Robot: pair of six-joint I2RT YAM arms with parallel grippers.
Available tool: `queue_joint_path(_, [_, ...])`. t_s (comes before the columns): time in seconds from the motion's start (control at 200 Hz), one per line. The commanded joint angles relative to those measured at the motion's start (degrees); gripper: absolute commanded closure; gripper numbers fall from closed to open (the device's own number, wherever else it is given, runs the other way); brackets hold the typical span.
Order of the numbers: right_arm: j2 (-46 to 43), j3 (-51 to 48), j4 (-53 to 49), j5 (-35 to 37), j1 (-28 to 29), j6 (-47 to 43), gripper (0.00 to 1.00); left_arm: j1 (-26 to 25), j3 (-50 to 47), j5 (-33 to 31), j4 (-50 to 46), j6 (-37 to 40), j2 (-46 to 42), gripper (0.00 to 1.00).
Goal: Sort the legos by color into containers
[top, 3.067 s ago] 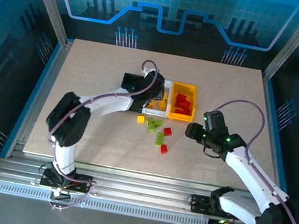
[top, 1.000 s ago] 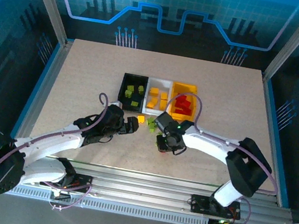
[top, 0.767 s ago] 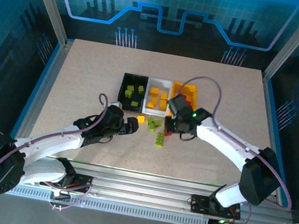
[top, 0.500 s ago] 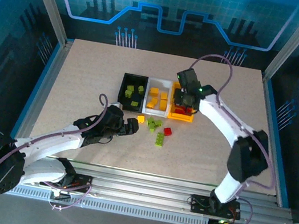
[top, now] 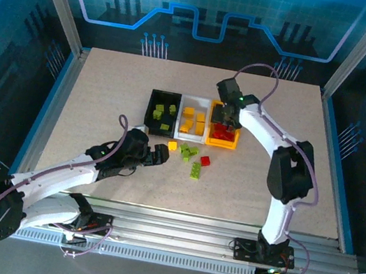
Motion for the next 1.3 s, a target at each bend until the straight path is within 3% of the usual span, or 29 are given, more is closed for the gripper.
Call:
queue_joint_path(0.0, [-8.29,-6.02,-0.01,-0.64,3.88,0.68,0.37,0.44,-0.01,0.95,-1.07,0.14,-1.16,0.01])
queue_joint_path(0.175, [-16.09,-20.58,1.23,-2.41,11.97,5.23,0.33,0.84,-0.09,0.86,-1.13,0.19,-1.43,0.01])
queue_joint_path(0.33, [-15.79,-26.62,2.54,-3.33,19.36,12.58,0.31,1.64,-0.62,0.95,-1.01,-0.02,-1.82,0.01])
queue_joint_path(0.475, [-10.77,-26.17,3.12,-0.56,23.91,17.48,0.3,1.66,-0.86,0.86,-1.09,-0.27,-2.22,0.01])
queue_joint_path(0.77, [-2.25,-22.74,3.69,1.47,24.34,18.58,0.34,1.73,-1.94,0.42,-1.79,-0.53,-3.87,0.01])
queue_joint_path(0.896, [-0.62,-23.07,3.96,1.5,23.62,18.29,0.43,1.73,-2.45,0.07,-1.79,-0.65,-4.49,0.01])
queue_joint_path(1.061, [-0.05,-23.93,4.25,-0.13,23.28,17.87,0.63,2.0,-2.56,-0.37,-2.28,-0.41,-5.35,0.01])
queue_joint_path(1.296, [-4.61,-25.73,4.82,0.08,23.32,15.23,0.75,2.36,-2.38,-0.81,-3.08,0.07,-6.48,0.01])
